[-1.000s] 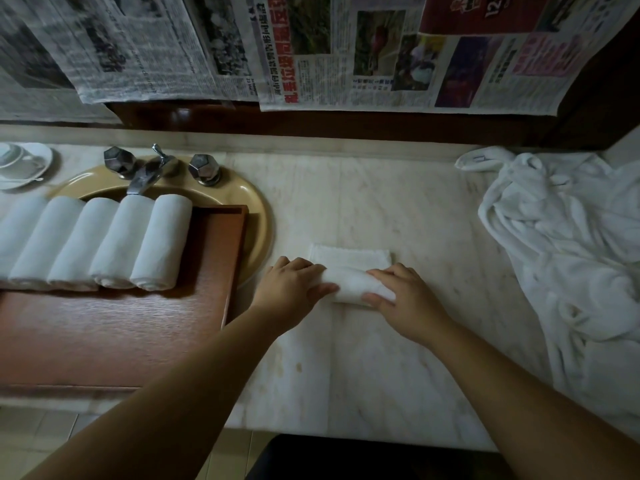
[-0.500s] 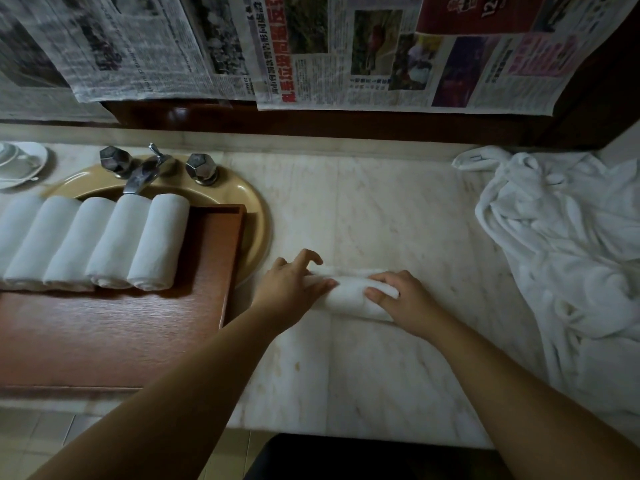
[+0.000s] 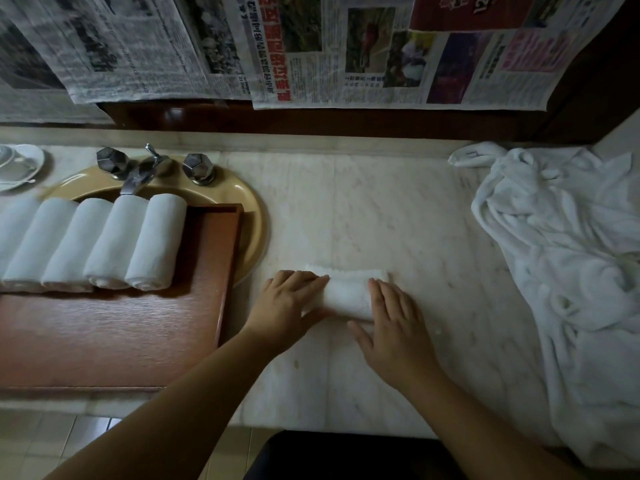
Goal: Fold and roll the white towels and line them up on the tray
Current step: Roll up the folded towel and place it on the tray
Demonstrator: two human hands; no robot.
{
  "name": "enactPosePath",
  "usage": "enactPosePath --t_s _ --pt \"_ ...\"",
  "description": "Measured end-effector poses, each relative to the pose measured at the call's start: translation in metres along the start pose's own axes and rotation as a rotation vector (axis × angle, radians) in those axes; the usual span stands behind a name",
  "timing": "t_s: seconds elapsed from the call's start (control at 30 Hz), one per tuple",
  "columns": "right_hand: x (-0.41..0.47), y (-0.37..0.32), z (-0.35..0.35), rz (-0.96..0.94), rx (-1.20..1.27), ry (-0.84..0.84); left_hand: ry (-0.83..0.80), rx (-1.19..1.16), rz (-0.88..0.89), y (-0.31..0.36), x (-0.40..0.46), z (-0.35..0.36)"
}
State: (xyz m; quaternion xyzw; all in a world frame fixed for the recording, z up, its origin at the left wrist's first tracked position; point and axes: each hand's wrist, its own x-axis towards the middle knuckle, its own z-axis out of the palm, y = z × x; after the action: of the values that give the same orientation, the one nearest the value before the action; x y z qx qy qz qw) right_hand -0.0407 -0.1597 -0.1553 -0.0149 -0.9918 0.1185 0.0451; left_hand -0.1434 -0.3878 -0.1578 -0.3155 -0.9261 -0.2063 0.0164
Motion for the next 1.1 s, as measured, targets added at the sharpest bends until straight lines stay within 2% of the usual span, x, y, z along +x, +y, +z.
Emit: enactPosePath --t_s 0.17,0.23,0.33,0.5,0.7,0.83,0.97,1.1 --pt "0.026 0.006 -0.005 0.034 0.008 -0.025 -0.199 -0.051 -0.127 -0.009 0.035 -0.006" --pt "0.036 0.012 -0.007 0.041 -0.021 -0.06 -0.233 -0.052 -0.169 -0.01 0.045 -0.004" --pt "0.049 0.018 -0.008 0.046 -0.072 -0.09 -0.184 -0.041 -0.205 -0.012 0.051 -0.001" --pt "0.068 0.027 -0.008 0.037 -0.13 -0.151 -0.213 -0.12 -0.21 -0.022 0.065 0.002" --pt "0.083 0.033 -0.01 0.036 -0.083 -0.289 -0.093 -0.276 -0.256 -0.026 0.069 0.005" --pt "0.084 0.031 -0.012 0.067 -0.048 -0.333 0.027 -0.214 -0.217 -0.024 0.072 0.005" --pt "0.08 0.028 -0.012 0.072 -0.06 -0.332 0.245 -0.024 0.031 -0.016 0.059 0.009" --pt "0.082 0.028 -0.015 0.073 -0.057 -0.322 0.16 0.047 0.101 -0.025 0.035 0.009"
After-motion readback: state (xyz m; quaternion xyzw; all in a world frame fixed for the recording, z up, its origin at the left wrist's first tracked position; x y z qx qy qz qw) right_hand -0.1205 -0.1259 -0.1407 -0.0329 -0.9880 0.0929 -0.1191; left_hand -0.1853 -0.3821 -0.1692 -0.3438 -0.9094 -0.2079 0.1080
